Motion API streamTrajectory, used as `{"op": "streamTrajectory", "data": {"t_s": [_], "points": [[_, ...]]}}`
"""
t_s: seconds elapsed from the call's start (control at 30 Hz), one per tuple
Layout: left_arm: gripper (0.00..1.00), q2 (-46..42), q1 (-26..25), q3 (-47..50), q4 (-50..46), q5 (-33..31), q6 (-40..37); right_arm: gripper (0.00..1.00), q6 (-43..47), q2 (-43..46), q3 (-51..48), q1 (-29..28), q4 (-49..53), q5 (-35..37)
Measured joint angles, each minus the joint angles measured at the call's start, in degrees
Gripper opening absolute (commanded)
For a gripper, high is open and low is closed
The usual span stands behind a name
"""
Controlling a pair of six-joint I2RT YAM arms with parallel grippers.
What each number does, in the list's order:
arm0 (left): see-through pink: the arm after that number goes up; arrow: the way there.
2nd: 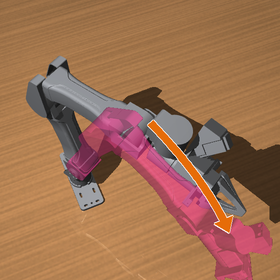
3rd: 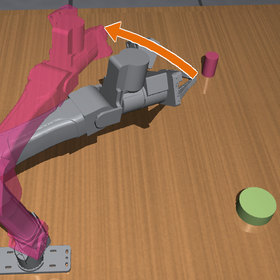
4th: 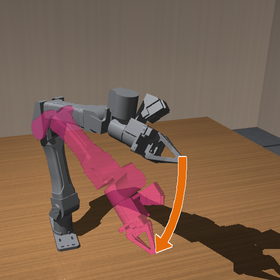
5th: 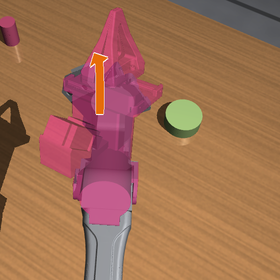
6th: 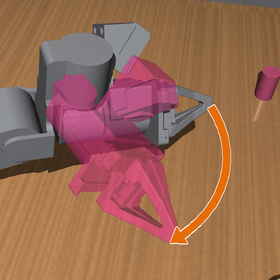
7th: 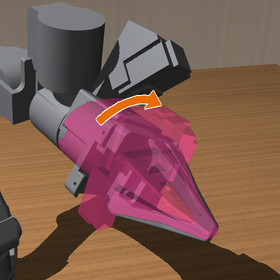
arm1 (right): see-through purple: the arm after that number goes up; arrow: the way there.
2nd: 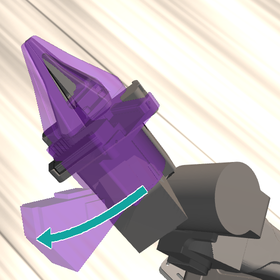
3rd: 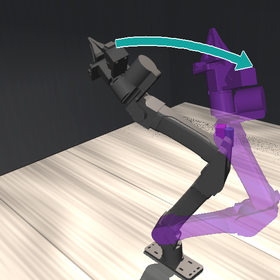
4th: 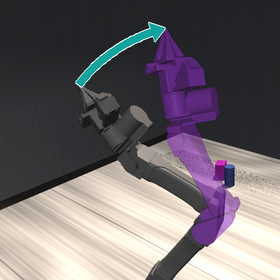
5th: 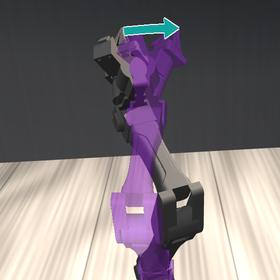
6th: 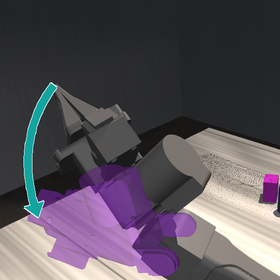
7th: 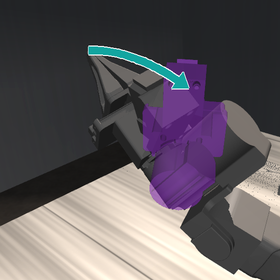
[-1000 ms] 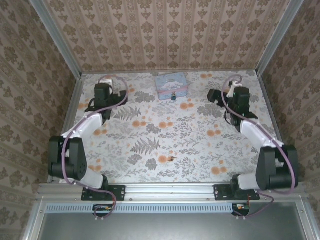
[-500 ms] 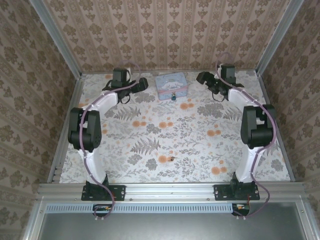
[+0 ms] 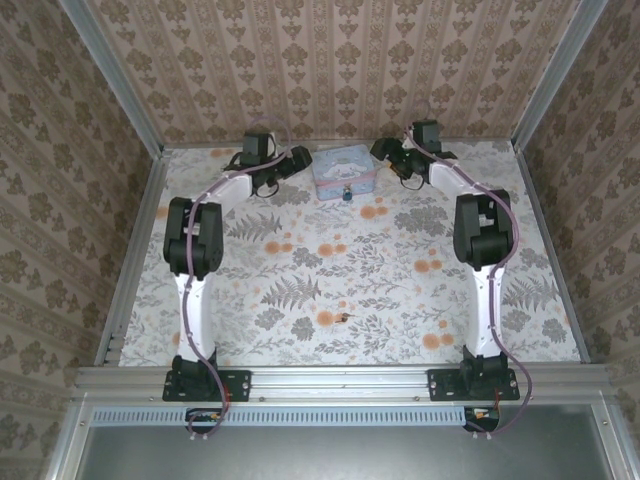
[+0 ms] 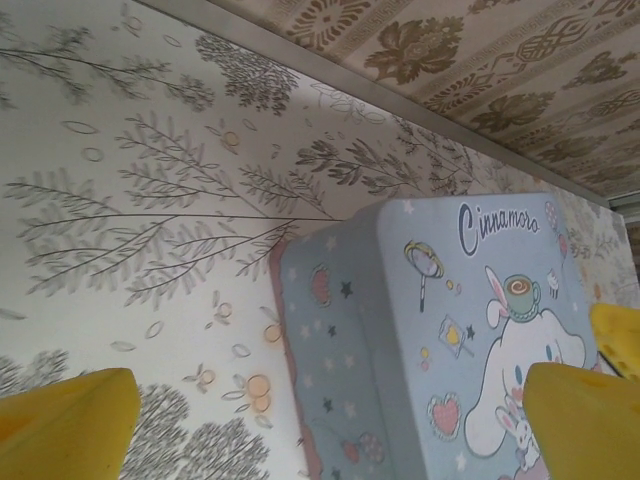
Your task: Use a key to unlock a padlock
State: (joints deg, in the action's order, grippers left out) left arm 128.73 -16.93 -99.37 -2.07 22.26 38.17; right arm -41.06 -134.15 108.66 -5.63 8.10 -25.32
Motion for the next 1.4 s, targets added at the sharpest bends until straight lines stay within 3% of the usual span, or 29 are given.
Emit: {"op": "streamTrajectory", "data": {"t_s": [0.33, 0.67, 0.97, 1.4], "points": [[0.99, 7.7, -2.5, -9.4, 0.8, 2.6, 3.7, 0.71, -0.5, -4.4, 6.0, -1.8, 2.0, -0.7], [0.97, 9.7, -4.0, -11.0, 0.9, 4.2, 4.8, 0.43, -1.5, -4.3, 3.9, -2.7, 0.9, -2.6], [0.97, 7.2, -5.7, -2.9, 3.3, 4.5, 4.7, 0.39, -2.6, 4.5, -12.7, -2.8, -5.8, -3.0], [0.97, -8.9, -13.1, 20.2, 5.6, -0.7, 4.7, 0.38, -4.4, 23.5, -42.5, -3.7, -15.9, -1.2]]}}
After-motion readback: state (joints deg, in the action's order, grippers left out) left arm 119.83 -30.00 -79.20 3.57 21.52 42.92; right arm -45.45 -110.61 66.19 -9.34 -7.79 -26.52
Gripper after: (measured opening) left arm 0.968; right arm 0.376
